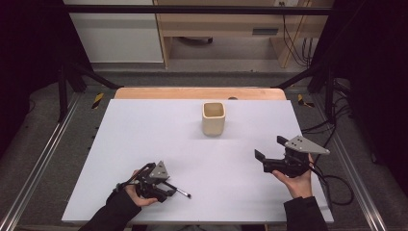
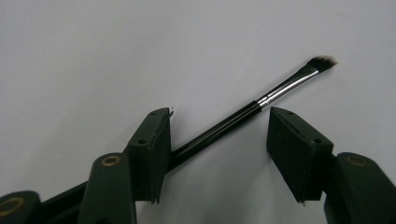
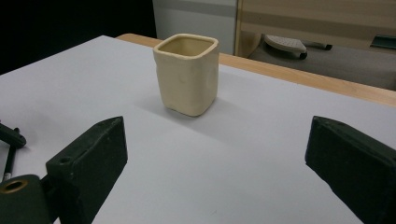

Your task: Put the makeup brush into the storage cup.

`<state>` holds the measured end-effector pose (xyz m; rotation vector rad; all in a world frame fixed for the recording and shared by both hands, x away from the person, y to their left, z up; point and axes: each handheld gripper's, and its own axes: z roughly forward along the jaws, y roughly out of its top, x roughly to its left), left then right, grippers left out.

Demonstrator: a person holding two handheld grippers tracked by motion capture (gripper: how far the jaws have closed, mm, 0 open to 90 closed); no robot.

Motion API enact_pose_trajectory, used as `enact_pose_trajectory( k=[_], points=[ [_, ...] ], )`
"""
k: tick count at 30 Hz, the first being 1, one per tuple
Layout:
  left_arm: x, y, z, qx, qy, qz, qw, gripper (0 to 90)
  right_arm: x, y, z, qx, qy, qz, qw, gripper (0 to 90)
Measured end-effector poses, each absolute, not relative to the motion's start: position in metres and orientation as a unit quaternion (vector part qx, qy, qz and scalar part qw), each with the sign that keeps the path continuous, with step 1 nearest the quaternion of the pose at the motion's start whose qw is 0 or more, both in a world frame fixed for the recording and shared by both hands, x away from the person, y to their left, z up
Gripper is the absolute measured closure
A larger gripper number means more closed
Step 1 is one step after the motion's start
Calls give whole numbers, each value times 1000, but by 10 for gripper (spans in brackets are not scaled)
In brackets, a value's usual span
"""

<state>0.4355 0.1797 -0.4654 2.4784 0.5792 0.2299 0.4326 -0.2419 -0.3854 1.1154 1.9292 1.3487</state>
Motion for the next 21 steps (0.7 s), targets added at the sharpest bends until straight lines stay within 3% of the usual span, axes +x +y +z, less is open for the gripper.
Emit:
enact_pose_trajectory(
  k=[21],
  points=[
    [435, 180, -460, 934, 216, 81, 271, 646, 432, -241, -386, 412, 716, 498, 264, 59]
  ],
)
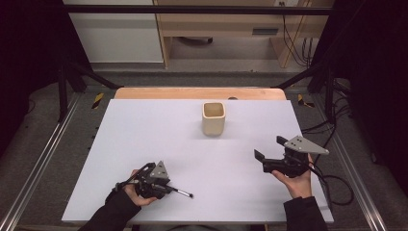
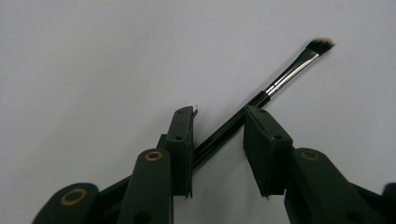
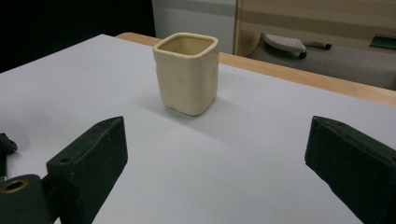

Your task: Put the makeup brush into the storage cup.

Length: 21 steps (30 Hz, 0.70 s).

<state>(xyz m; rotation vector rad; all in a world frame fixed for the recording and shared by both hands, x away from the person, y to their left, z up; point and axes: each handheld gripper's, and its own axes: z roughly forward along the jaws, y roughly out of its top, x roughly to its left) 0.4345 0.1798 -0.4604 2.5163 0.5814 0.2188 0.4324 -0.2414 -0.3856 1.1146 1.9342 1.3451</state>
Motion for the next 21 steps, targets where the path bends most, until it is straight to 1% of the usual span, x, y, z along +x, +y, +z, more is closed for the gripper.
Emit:
enact_pose_trajectory(
  k=[5, 21],
  points=[
    [434, 180, -459, 936, 215, 77, 268, 677, 432, -242, -385, 413, 715, 498, 265, 59],
    [431, 180, -456, 949, 184, 69, 246, 778, 432, -242, -385, 414, 713, 499, 266, 59]
  ],
)
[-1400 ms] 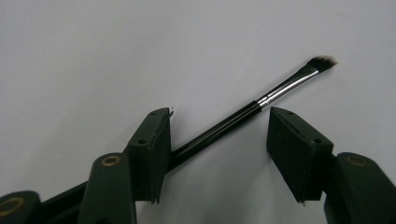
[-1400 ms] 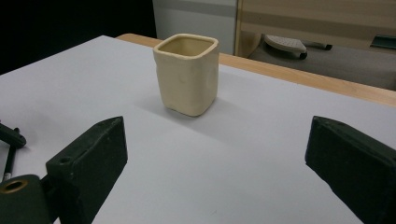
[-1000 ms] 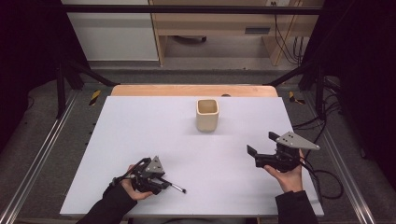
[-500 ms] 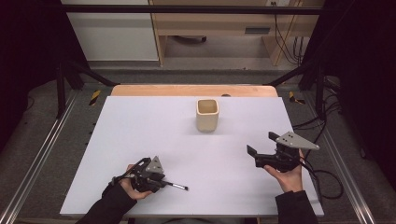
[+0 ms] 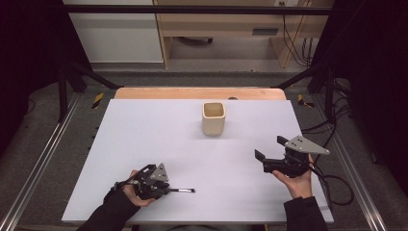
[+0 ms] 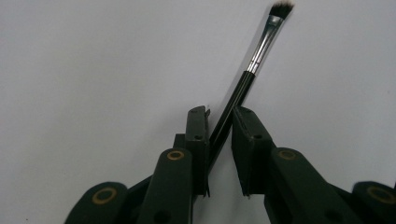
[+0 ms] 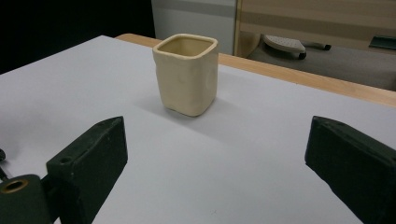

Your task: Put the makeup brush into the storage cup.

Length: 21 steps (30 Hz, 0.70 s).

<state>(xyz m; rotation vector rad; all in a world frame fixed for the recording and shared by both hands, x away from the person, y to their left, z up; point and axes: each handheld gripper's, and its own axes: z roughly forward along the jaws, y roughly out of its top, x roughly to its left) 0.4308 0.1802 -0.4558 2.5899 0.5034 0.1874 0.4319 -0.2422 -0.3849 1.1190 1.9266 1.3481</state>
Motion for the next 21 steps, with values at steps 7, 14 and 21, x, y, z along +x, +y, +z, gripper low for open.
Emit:
enact_pose_trajectory(
  k=[7, 14, 21],
  points=[
    [429, 179, -455, 952, 179, 67, 241, 801, 432, -242, -385, 414, 713, 499, 265, 59],
    [430, 180, -455, 950, 188, 66, 242, 838, 432, -242, -385, 414, 713, 500, 266, 59],
    [430, 179, -455, 949, 190, 78, 239, 832, 432, -243, -385, 413, 713, 500, 266, 59]
  ],
)
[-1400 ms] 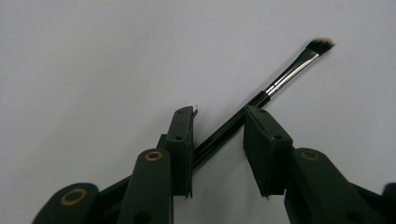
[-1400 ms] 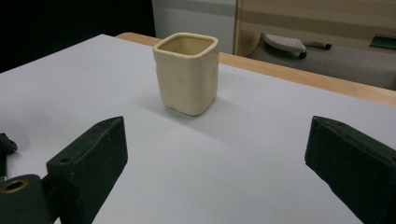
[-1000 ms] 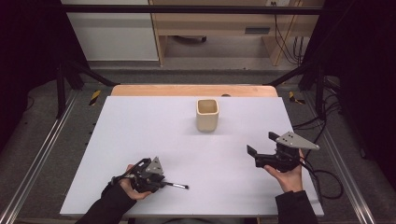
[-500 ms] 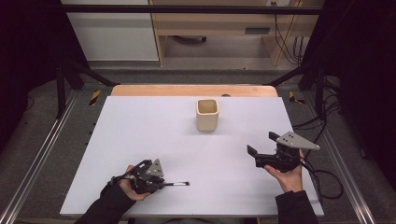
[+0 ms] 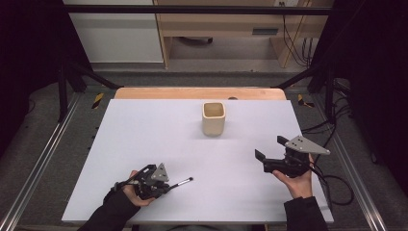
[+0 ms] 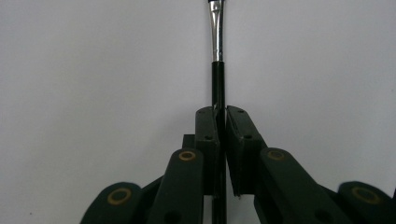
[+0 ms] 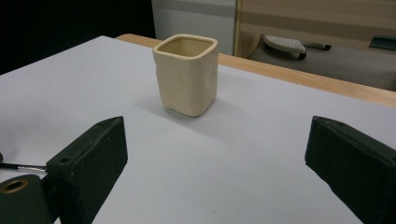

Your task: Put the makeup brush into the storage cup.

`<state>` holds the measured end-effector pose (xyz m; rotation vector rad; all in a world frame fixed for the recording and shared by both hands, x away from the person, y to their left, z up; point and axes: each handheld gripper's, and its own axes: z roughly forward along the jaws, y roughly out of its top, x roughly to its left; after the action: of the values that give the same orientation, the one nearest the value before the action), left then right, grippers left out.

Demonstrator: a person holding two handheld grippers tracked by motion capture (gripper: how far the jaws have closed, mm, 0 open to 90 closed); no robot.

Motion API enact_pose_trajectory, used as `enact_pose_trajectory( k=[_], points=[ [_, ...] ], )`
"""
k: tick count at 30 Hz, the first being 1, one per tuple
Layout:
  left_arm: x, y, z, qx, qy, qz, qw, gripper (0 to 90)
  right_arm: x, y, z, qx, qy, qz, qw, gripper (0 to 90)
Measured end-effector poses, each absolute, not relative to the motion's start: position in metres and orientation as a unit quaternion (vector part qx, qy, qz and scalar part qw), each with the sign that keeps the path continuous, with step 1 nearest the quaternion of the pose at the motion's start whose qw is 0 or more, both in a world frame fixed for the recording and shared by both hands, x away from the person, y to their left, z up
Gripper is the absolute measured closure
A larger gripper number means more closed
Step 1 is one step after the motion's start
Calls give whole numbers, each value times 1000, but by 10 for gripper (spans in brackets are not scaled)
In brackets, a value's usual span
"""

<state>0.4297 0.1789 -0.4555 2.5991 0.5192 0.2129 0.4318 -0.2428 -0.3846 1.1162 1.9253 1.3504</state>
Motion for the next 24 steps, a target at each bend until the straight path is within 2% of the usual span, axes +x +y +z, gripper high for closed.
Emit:
enact_pose_trajectory(
  k=[3, 12, 15, 21, 24],
  points=[
    [430, 179, -455, 948, 193, 80, 240, 811, 432, -242, -385, 414, 713, 500, 265, 59],
    [432, 178, -445, 943, 205, 80, 251, 592, 432, -242, -385, 413, 715, 499, 265, 60],
    [434, 178, -439, 941, 207, 86, 255, 563, 432, -242, -385, 413, 714, 500, 264, 60],
    [439, 171, -432, 941, 209, 89, 252, 449, 433, -241, -385, 413, 716, 498, 262, 60],
    [442, 166, -430, 945, 208, 80, 240, 439, 433, -242, -385, 413, 716, 499, 262, 60]
  ],
)
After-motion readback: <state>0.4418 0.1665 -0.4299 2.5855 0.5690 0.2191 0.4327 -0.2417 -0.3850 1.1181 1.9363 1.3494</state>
